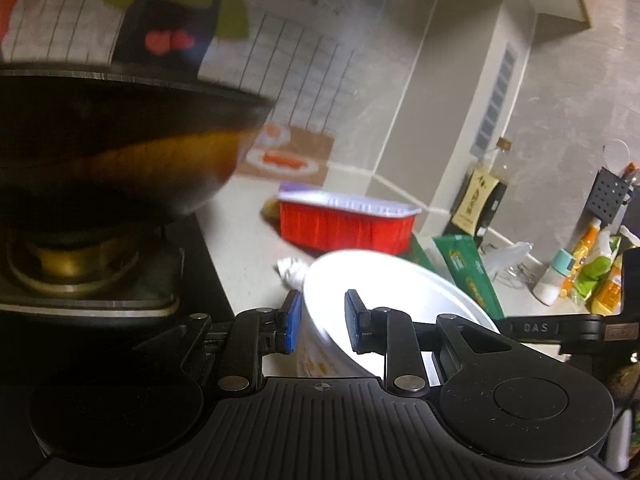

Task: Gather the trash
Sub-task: 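Grasp the green snack packets with the right tool while the left tool grips the white bowl rim, then carry the packets and bowl down into the green bin and open both tools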

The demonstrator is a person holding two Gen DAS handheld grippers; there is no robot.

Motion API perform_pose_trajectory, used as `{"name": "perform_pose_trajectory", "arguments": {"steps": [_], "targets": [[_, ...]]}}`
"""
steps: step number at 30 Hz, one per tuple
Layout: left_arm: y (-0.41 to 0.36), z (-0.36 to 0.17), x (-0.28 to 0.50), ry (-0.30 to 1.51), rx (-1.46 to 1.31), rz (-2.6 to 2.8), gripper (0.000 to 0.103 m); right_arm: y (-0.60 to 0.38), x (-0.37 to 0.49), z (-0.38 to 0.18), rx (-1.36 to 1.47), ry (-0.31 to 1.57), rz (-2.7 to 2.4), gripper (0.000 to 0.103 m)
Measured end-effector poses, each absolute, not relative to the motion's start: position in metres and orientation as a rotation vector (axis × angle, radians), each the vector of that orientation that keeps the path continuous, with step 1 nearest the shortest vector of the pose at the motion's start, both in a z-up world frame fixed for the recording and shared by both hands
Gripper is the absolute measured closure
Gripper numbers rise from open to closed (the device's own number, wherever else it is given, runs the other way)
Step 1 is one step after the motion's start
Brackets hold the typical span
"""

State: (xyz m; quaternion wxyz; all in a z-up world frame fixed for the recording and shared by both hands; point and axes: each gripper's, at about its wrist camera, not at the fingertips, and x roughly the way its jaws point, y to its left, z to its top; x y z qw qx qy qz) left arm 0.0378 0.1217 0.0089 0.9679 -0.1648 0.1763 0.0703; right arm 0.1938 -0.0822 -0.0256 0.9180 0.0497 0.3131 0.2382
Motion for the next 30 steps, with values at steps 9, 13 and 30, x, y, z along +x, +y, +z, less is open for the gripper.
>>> {"name": "perform_pose_trajectory", "arguments": {"steps": [9,13,30], "targets": [[0.123,-0.006,0.045,0.448,-0.354,0.117,0.075,-0.081,0.193,-0.037,0.115,0.687,0.49,0.074],[0.126,-0.008,0.044,0.496,-0.398,0.123,0.087,-0.075,0.187,-0.035,0.099,0.681,0.51,0.078],[0.065,0.02,0.015,0.324,-0.317,-0.181,0.09,-0.156,0.116,0.01,0.248,0.496,0.501,0.085]]}}
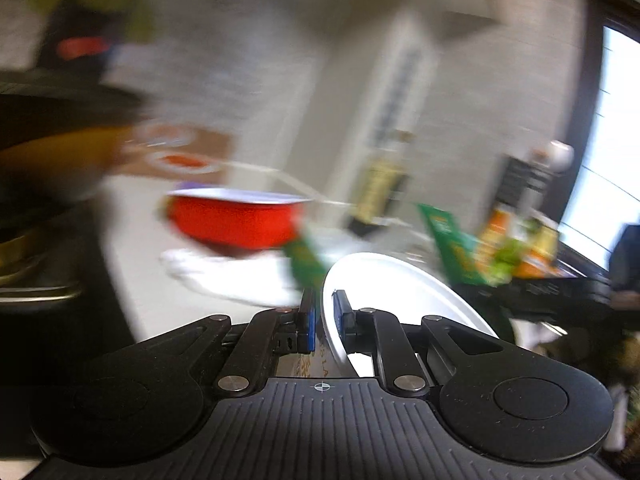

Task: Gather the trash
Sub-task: 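Carry the packets and bowl down into the green bin and open both tools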

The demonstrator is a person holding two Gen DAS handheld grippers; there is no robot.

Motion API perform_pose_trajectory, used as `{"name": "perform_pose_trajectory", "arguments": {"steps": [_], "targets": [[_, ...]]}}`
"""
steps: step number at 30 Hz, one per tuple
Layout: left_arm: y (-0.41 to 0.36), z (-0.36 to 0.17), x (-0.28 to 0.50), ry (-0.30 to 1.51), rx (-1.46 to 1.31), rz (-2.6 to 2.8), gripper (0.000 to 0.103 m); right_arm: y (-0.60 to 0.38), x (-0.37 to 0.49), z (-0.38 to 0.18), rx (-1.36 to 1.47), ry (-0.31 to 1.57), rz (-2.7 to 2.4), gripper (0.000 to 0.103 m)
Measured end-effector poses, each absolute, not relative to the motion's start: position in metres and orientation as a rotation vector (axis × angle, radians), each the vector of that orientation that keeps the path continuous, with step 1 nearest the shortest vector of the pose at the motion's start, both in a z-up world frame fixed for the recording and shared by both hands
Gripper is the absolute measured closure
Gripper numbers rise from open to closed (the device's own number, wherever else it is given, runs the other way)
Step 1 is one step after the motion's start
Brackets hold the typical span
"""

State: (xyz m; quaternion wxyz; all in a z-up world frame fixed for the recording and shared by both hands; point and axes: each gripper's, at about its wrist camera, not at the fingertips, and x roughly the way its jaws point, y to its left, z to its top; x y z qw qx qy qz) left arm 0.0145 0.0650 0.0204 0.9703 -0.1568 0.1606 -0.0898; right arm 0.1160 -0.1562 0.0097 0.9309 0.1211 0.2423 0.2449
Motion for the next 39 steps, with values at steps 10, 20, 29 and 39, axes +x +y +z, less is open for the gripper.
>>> {"name": "perform_pose_trajectory", "arguments": {"steps": [10,20,29,39], "targets": [[-0.048,-0.03,0.023,0.479,-0.178,-0.441,0.09,-0.267,0.001,-0.028,0.219,0.393,0.227,0.085],[-0.166,-0.209,0.085,0.864,-0.03,-0.466,0.09,-0.319,-0.065,-0.164,0.213,0.573,0.019,0.085],[-0.206,-0.347,0.133,1.14,-0.025,-0.209,0.09,-0.343,-0.061,-0.26,0.377,0.68,-0.018,0.085],[-0.208,-0.465,0.167,1.355,-0.064,-0.214,0.083,-0.343,-0.055,-0.282,0.365,0.719,-0.044,0.085]]}}
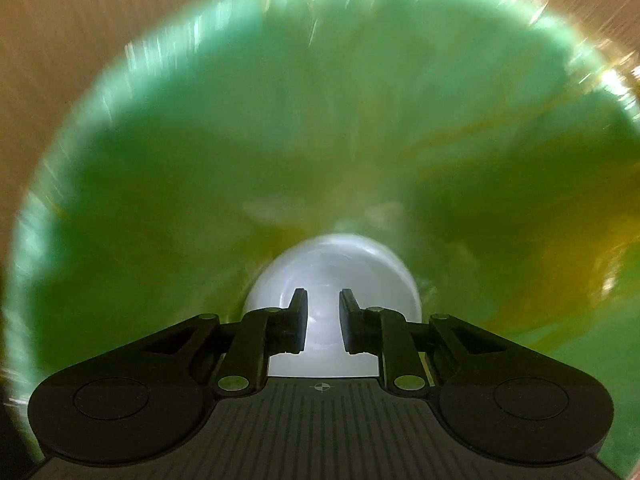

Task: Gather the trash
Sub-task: 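Carry the packets and bowl down into the green bin and open both tools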

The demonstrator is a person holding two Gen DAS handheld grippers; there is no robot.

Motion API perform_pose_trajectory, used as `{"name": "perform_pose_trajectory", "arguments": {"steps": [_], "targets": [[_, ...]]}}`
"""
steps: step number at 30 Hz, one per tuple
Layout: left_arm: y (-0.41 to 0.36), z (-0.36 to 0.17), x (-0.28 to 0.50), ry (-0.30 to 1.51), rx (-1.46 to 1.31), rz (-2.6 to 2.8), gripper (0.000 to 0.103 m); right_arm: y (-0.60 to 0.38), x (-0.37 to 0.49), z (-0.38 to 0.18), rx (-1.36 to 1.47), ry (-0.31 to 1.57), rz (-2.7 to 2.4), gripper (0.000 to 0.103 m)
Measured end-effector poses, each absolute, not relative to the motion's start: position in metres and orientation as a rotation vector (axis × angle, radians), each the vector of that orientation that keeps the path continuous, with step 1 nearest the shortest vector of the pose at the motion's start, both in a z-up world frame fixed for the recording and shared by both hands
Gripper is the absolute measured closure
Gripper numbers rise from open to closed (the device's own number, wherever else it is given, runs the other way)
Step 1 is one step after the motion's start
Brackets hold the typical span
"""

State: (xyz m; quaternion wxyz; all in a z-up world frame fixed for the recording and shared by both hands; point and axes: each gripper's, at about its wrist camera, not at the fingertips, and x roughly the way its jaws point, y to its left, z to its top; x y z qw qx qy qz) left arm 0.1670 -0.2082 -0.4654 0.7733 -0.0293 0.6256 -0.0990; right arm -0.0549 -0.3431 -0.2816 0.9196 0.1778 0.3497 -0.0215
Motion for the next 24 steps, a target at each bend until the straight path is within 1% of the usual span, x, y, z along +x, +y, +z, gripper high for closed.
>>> {"name": "perform_pose_trajectory", "arguments": {"steps": [3,7,9,12,15,18,19,21,23,24], "targets": [[-0.204,-0.46,0.164,1.361,-0.046,-0.239,0.083,-0.341,-0.049,-0.285,0.354,0.747,-0.058,0.085],[-0.205,-0.409,0.181,1.353,-0.262,-0.445,0.083,-0.344,-0.031,-0.301,0.413,0.868,-0.018,0.085],[-0.199,-0.368,0.177,1.268,-0.293,-0.544,0.083,-0.348,-0.021,-0.313,0.473,0.954,0.02,0.085],[-0.187,-0.301,0.152,1.038,-0.156,-0.654,0.083,-0.351,-0.003,-0.336,0.566,1.117,0.075,0.085],[-0.166,-0.25,0.128,0.843,-0.06,-0.694,0.083,-0.341,0.02,-0.362,0.658,1.272,0.117,0.084],[-0.147,-0.226,0.113,0.744,-0.039,-0.709,0.083,-0.319,0.039,-0.377,0.623,1.339,0.126,0.084],[-0.138,-0.219,0.109,0.718,-0.038,-0.703,0.083,-0.311,0.048,-0.383,0.604,1.358,0.125,0.083],[-0.122,-0.217,0.107,0.694,-0.054,-0.683,0.083,-0.298,0.06,-0.395,0.575,1.391,0.13,0.081],[-0.103,-0.226,0.111,0.711,-0.181,-0.698,0.083,-0.29,0.07,-0.405,0.514,1.421,0.087,0.076],[-0.096,-0.221,0.11,0.71,-0.239,-0.711,0.083,-0.289,0.071,-0.408,0.473,1.428,0.073,0.072]]}}
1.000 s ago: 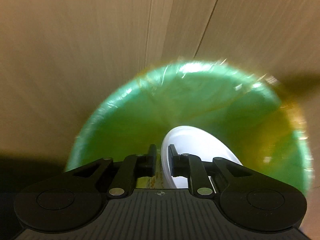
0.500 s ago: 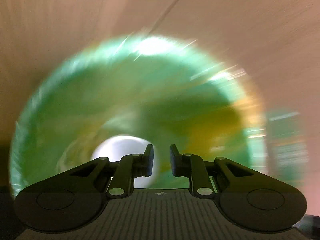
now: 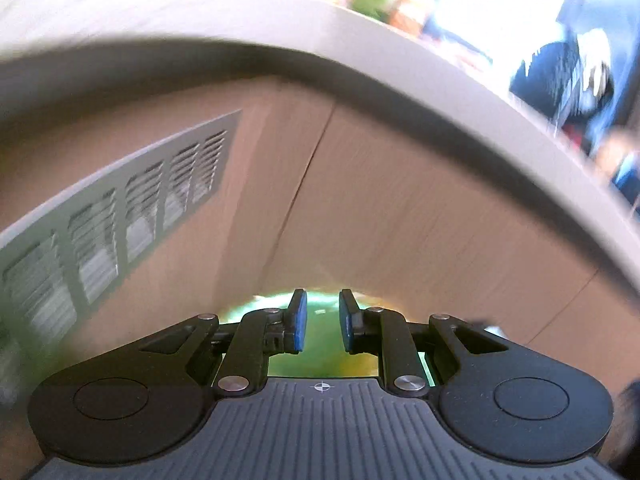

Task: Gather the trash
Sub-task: 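Carry the packets and bowl down into the green bin and open both tools, then raise both open tools from the bin back over the counter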

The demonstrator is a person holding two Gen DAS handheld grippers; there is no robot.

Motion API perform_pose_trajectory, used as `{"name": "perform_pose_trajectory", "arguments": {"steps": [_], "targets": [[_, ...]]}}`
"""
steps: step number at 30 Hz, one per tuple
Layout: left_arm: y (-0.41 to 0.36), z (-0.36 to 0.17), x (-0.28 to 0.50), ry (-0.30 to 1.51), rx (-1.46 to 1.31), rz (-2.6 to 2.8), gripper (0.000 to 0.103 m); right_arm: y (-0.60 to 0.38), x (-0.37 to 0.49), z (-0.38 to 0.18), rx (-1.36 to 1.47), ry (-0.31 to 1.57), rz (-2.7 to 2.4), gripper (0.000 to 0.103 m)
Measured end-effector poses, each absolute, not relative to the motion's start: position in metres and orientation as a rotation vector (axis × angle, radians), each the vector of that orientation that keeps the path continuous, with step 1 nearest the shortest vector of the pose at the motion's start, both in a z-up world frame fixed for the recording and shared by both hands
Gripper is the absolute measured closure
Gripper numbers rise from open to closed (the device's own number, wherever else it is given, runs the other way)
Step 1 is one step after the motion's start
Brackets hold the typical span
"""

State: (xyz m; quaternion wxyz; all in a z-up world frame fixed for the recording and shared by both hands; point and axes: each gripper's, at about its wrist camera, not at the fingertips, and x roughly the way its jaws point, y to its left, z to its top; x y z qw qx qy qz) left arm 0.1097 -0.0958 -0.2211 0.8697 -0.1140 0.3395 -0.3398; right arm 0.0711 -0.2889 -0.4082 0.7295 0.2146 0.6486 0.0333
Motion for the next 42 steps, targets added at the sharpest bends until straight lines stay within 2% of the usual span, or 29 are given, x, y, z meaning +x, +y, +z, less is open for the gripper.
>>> {"name": "perform_pose_trajectory", "arguments": {"steps": [3,6,10,15,20,27,30,33,42], "targets": [[-0.09,-0.224,0.111,0.663,-0.284,-0.714,0.083,-0.291,0.071,-0.408,0.407,1.413,0.024,0.071],[-0.091,-0.226,0.11,0.657,-0.27,-0.707,0.083,-0.302,0.07,-0.405,0.532,1.39,0.058,0.068],[-0.096,-0.226,0.105,0.62,-0.267,-0.724,0.083,-0.308,0.064,-0.381,0.491,1.271,0.016,0.068],[-0.117,-0.228,0.088,0.536,-0.147,-0.793,0.083,-0.298,0.036,-0.311,0.347,1.104,-0.05,0.068],[-0.123,-0.228,0.06,0.412,-0.025,-0.929,0.083,-0.27,-0.001,-0.215,0.089,0.927,-0.164,0.068],[-0.104,-0.225,0.066,0.424,-0.167,-0.982,0.083,-0.244,-0.043,-0.124,-0.065,0.612,-0.322,0.068],[-0.094,-0.22,0.063,0.433,-0.214,-1.017,0.083,-0.237,-0.044,-0.097,-0.051,0.491,-0.332,0.068],[-0.08,-0.213,0.052,0.418,-0.249,-1.059,0.083,-0.23,-0.042,-0.074,-0.049,0.391,-0.333,0.062],[-0.051,-0.18,0.052,0.448,-0.338,-0.928,0.083,-0.24,-0.005,-0.049,0.044,0.3,-0.254,0.061]]}}
